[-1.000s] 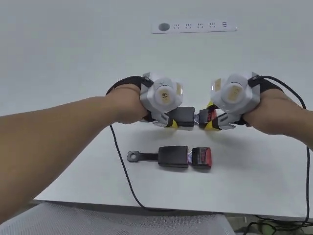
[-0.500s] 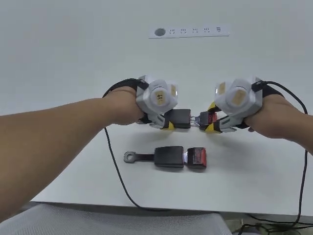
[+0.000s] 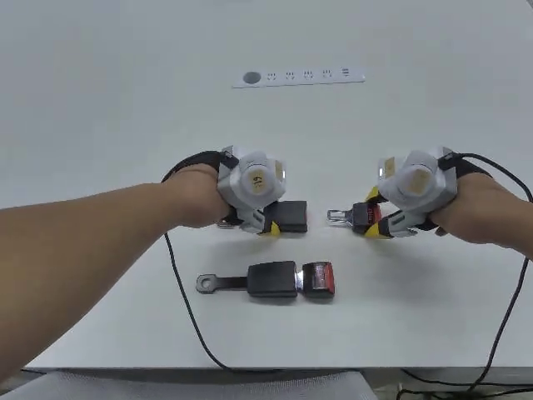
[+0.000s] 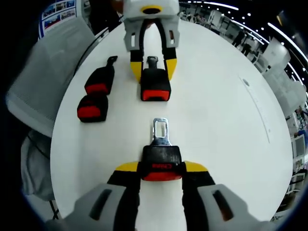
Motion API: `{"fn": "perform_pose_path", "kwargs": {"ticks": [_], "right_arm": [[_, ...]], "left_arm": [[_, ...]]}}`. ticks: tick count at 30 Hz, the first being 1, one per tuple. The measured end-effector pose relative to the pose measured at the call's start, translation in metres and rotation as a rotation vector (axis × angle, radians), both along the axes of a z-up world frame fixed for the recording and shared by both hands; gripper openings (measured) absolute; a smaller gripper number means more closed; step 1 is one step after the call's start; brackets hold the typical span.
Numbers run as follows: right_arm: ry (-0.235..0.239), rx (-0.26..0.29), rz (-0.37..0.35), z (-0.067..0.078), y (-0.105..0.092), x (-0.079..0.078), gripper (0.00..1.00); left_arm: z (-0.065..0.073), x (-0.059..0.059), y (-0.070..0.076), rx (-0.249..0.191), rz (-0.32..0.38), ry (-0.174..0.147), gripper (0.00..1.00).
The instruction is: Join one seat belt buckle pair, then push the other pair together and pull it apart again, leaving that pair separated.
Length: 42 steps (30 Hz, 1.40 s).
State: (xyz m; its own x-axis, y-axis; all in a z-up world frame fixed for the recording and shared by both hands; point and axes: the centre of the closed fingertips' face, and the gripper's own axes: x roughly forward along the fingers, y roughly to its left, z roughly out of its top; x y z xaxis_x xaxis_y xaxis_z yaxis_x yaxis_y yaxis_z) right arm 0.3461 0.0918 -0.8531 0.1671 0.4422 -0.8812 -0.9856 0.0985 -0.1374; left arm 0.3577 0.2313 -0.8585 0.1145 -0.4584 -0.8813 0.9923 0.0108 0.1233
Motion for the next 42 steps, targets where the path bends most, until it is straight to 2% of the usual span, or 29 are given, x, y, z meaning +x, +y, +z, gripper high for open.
{"fn": "perform_pose_path", "kwargs": {"ticks": [4,8,12,17,19,21,24,25,27,29,31,35,38,41,42], "right_arm": [[-0.033,-0.048,0.003,-0.002,-0.02,0.001,0.33],[-0.045,-0.058,-0.013,-0.002,-0.038,-0.001,0.34],[-0.052,-0.074,-0.023,-0.002,-0.055,-0.002,0.34],[-0.085,-0.11,-0.044,-0.001,-0.063,-0.002,0.35],[-0.13,-0.15,-0.026,0.001,-0.065,0.001,0.36],[-0.151,-0.159,-0.03,0.002,-0.064,0.002,0.39],[-0.173,-0.178,-0.039,0.004,-0.064,0.003,0.43],[-0.187,-0.176,-0.046,0.006,-0.065,0.004,0.46],[-0.193,-0.161,-0.076,0.011,-0.065,0.003,0.48],[-0.196,-0.136,-0.111,0.015,-0.066,0.0,0.49],[-0.19,-0.089,-0.166,0.019,-0.065,-0.005,0.51],[-0.177,-0.007,-0.255,0.029,-0.064,-0.014,0.59],[-0.161,0.053,-0.313,0.033,-0.065,-0.024,0.61],[-0.136,0.114,-0.38,0.035,-0.063,-0.031,0.64],[-0.125,0.156,-0.411,0.038,-0.06,-0.034,0.65]], "left_arm": [[0.0,0.0,0.0,0.007,0.004,-0.01,0.32],[0.0,0.001,0.002,-0.002,0.033,-0.011,0.32],[-0.001,0.001,0.001,0.015,0.045,-0.02,0.32],[-0.001,0.0,-0.001,0.051,0.048,-0.044,0.33],[-0.001,0.0,0.0,0.058,0.053,-0.045,0.33],[-0.001,0.0,0.0,0.062,0.058,-0.043,0.33],[0.0,0.0,0.0,0.07,0.038,-0.068,0.33],[0.0,0.0,0.001,0.076,0.026,-0.085,0.35],[0.002,0.0,0.004,0.08,0.033,-0.108,0.39],[0.005,-0.006,0.006,0.057,0.065,-0.087,0.41],[0.01,-0.006,0.01,0.045,0.069,-0.109,0.42],[0.028,-0.011,0.019,-0.021,0.141,-0.131,0.46],[0.042,-0.017,0.032,-0.07,0.194,-0.153,0.49],[0.051,-0.026,0.049,-0.098,0.244,-0.152,0.51],[0.053,-0.029,0.054,-0.105,0.251,-0.151,0.52]]}}
